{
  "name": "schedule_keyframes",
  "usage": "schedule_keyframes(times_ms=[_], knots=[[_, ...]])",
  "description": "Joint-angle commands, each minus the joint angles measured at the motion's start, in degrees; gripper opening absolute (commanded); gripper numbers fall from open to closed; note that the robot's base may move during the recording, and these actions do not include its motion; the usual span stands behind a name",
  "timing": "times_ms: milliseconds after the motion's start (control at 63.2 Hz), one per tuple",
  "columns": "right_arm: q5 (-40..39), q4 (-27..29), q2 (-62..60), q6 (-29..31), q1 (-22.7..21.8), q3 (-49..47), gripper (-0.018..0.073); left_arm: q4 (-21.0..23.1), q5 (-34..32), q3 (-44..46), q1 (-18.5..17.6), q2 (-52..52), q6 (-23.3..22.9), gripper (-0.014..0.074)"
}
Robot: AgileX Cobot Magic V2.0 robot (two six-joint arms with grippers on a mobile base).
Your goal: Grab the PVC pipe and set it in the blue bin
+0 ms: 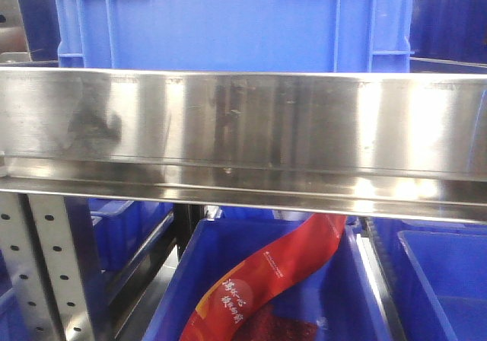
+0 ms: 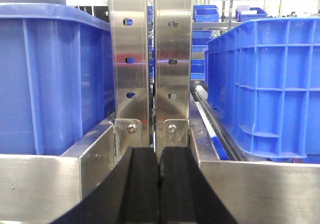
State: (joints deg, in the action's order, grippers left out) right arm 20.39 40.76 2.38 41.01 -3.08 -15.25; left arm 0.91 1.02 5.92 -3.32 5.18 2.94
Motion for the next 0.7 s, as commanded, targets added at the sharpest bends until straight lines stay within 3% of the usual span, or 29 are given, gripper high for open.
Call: schedule_keyframes(times_ms=[0, 332, 681], knots=[[-0.7, -0.3, -0.3, 0.0, -0.2, 0.2, -0.0162, -0.1, -1.6, -0.2, 0.3, -0.4, -0.1, -0.0111], [-0.7, -0.3, -0.3, 0.0, -0.2, 0.2, -0.0162, 0.0, -2.2, -5.9, 0.3, -0.6, -0.1, -0.0111], [-0.7, -0.3, -0.3, 0.0, -0.2, 0.2, -0.0162, 0.6, 0.0, -5.9, 0.3, -3.2, -0.1, -0.0111]])
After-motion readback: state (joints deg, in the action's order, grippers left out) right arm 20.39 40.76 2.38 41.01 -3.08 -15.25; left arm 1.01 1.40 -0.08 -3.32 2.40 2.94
